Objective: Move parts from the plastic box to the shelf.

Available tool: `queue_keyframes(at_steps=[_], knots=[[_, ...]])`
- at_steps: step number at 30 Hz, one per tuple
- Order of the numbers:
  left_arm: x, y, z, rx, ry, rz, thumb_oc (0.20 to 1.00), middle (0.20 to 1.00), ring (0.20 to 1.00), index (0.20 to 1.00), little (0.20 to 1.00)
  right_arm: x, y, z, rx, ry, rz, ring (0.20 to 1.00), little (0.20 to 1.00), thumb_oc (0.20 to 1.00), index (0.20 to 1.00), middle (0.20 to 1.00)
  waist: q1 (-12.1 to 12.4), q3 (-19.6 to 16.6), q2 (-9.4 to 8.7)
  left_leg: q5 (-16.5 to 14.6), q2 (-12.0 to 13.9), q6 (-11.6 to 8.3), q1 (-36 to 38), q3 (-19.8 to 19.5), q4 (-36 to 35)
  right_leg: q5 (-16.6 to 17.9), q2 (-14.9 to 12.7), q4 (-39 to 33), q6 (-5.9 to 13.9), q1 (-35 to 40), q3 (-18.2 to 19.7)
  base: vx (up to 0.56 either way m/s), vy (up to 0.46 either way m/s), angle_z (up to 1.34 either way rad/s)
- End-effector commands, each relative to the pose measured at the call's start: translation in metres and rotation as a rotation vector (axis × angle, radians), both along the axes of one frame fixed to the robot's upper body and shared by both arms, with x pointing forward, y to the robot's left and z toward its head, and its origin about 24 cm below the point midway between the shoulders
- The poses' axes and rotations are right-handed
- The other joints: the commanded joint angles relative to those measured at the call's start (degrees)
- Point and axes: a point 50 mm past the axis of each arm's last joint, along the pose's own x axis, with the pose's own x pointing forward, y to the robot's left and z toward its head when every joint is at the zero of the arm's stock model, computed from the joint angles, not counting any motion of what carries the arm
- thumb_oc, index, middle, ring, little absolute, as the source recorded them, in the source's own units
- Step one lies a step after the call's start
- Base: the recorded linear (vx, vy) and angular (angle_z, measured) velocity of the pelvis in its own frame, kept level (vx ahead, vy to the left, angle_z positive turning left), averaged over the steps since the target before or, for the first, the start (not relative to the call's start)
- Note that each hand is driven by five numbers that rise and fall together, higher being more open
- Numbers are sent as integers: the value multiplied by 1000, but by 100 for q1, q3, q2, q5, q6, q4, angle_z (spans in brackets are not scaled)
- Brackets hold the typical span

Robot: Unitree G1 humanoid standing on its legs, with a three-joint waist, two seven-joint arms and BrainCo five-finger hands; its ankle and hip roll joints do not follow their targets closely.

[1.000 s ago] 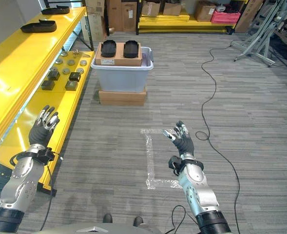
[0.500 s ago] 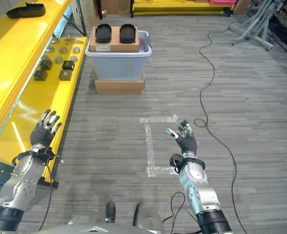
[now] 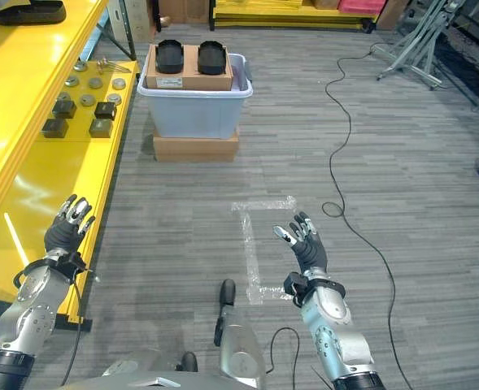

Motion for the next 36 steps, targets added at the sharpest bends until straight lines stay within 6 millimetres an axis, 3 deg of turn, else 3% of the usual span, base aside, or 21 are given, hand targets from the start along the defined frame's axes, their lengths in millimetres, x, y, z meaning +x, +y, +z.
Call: queue_keyframes(at_steps=[1,2,3,5,6,9,11,12,13,14,18,20,22,25,26,27,29,30,31,34,36], knots=[[0,5,31,-11,-180,2,1000,1000,1000,1000,1000,12,-12,26,-18,-107,-1,1000,1000,1000,1000,1000,23,-511,-149,193,813,-594,-131,-19,905,86,-269,-360,688,342,166,723,-310,46],[0,4,32,-35,-184,0,1000,1000,1000,1000,1000,13,-14,28,-17,-107,-1,1000,1000,1000,1000,1000,-3,-565,-115,515,1042,-714,-56,67,1049,-27,-164,-242,566,421,89,735,-395,46],[1,0,34,-75,-188,-6,1000,1000,1000,1000,1000,15,-18,30,-31,-113,-3,1000,1000,1000,1000,1000,-31,-631,-84,1140,1413,-887,-213,261,1956,-272,40,-187,303,655,-38,558,-347,33],[3,-3,35,-81,-190,-17,1000,1000,1000,1000,1000,17,-20,30,-36,-111,-2,1000,1000,1000,1000,1000,-5,-638,-146,1471,1515,-923,-556,327,2720,-370,97,-218,159,795,-66,467,-342,18],[6,-8,34,-76,-197,-32,1000,1000,1000,1000,1000,16,-23,27,-44,-104,-12,1000,1000,1000,1000,1000,15,-608,-172,1644,1694,-999,-1276,300,4000,-591,276,-212,-40,1054,-84,443,-319,0],[9,-14,32,-73,-199,-60,1000,1000,1000,1000,1000,14,-28,25,-50,-100,-31,1000,1000,1000,1000,1000,57,-463,-192,1526,1674,-877,-2270,173,4747,-674,426,-285,-153,1354,-81,347,-220,3],[11,-13,33,-50,-215,-67,1000,1000,1000,1000,1000,12,-27,23,-54,-105,-45,1000,1000,1000,1000,1000,111,-322,-258,1403,1482,-661,-2820,443,4155,-711,453,-350,-180,1577,-100,310,-59,-1],[11,-12,33,-53,-218,-71,1000,1000,1000,1000,1000,12,-26,23,-53,-104,-46,1000,1000,1000,1000,1000,135,-291,-275,1379,1427,-639,-2828,503,3969,-737,440,-349,-171,1618,-99,419,50,-2],[11,-10,34,-57,-223,-74,1000,1000,1000,1000,1000,14,-23,21,-60,-103,-47,1000,1000,1000,1000,1000,228,-265,-238,1560,1186,-698,-2947,645,2961,-815,451,-323,-137,1714,-136,356,75,2],[10,-10,35,-55,-225,-74,1000,1000,1000,1000,1000,14,-22,21,-64,-103,-47,1000,1000,1000,1000,1000,264,-251,-242,1665,1086,-723,-2938,669,2580,-837,436,-318,-118,1755,-134,464,133,4],[-3,-2,35,-45,-221,-35,1000,1000,1000,1000,1000,13,-13,20,-81,-84,-1,1000,1000,1000,1000,1000,698,-254,120,2831,664,-1057,-3183,583,-965,-1235,700,4,8,2189,-146,718,174,-26],[-5,3,34,-36,-236,-14,1000,1000,1000,1000,1000,13,-9,20,-72,-89,33,1000,1000,1000,1000,1000,780,-215,104,2722,664,-1100,-3260,543,-976,-1586,607,303,11,2349,-240,740,135,-51],[-5,8,36,-19,-258,-4,1000,1000,1000,1000,1000,20,-1,24,-56,-106,60,1000,1000,1000,1000,1000,886,-246,97,2498,792,-949,-3205,629,-890,-1851,475,697,97,2374,-304,536,114,-51],[-5,12,38,15,-258,-10,1000,1000,1000,1000,1000,29,11,25,-7,-119,66,1000,1000,1000,1000,1000,1114,-345,-4,2179,673,-776,-3111,511,-352,-1887,136,1361,315,2643,-420,618,125,-45],[-3,11,38,2,-250,-32,1000,1000,1000,1000,1000,33,16,25,17,-124,55,1000,1000,1000,1000,1000,1217,-407,-122,1997,486,-698,-3006,475,-131,-1718,-104,1798,513,2780,-532,944,283,-55],[2,6,40,13,-250,-73,1000,1000,1000,1000,1000,38,29,27,36,-135,49,1000,1000,1000,1000,1000,1320,-536,-106,1888,279,-399,-2681,469,-249,-900,-347,3020,922,2484,-678,682,275,-16],[5,3,39,14,-247,-92,1000,1000,1000,1000,1000,40,35,28,26,-140,56,1000,1000,1000,1000,1000,1324,-562,-54,1742,169,-248,-2405,409,-336,-452,-512,3880,1009,1993,-631,390,208,-32],[5,1,39,18,-248,-95,1000,1000,1000,1000,1000,40,38,28,20,-142,61,1000,1000,1000,1000,1000,1305,-562,-16,1678,147,-197,-2297,402,-363,-438,-571,4107,968,1749,-652,460,134,-24],[5,1,41,47,-254,-98,1000,1000,1000,1000,1000,39,42,29,16,-150,63,1000,1000,1000,1000,1000,1242,-547,25,1490,79,-136,-2084,399,-353,-577,-761,4064,867,1315,-778,403,74,12],[5,3,43,35,-254,-104,1000,1000,1000,1000,1000,37,41,31,21,-165,64,1000,1000,1000,1000,1000,1175,-526,178,1497,239,-120,-1956,361,-399,-631,-818,3732,648,695,-859,205,-73,7],[8,4,45,47,-269,-132,1000,1000,1000,1000,1000,35,29,32,24,-196,43,1000,1000,1000,1000,1000,1030,-417,225,1345,379,-281,-1658,38,-427,-590,-742,1978,549,543,-648,172,-334,47]])
